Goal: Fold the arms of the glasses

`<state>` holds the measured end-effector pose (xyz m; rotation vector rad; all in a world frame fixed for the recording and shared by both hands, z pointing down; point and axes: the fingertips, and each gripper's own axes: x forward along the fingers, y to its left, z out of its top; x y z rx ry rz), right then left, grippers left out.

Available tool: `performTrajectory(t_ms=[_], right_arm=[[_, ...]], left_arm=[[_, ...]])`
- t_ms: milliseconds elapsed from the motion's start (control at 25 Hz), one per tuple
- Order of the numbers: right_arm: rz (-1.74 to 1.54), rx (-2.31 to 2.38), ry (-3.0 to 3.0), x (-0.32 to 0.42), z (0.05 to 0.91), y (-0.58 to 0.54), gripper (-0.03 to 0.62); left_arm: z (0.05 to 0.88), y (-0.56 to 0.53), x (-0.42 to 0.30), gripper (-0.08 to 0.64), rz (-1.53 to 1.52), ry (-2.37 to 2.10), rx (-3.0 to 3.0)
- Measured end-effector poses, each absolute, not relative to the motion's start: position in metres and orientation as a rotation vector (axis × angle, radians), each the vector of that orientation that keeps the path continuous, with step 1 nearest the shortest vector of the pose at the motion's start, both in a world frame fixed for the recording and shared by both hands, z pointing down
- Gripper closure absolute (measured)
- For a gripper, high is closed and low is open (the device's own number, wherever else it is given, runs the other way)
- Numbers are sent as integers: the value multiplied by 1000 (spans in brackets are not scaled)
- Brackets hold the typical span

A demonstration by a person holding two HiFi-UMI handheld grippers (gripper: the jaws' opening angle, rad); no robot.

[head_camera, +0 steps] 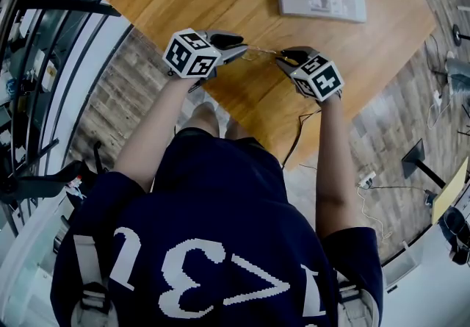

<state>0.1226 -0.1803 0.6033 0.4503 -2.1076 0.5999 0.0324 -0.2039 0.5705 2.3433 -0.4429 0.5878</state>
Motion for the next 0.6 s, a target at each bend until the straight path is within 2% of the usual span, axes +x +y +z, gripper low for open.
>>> performTrajectory(t_ms=[80, 200, 360, 600], right_arm=[[576, 500, -2097, 126, 603, -183, 445], [532, 639, -2115, 135, 587, -190, 449], [491, 1014, -2230, 155, 529, -214, 550], [410, 1500, -2435, 181, 414, -236, 568]], left_arm=[[569, -211, 25, 463, 572, -507, 2349], [557, -221, 14, 463, 529, -607, 2375], [509, -236, 1, 518, 447, -751, 2506], [420, -261, -9, 543, 283, -951, 2697]])
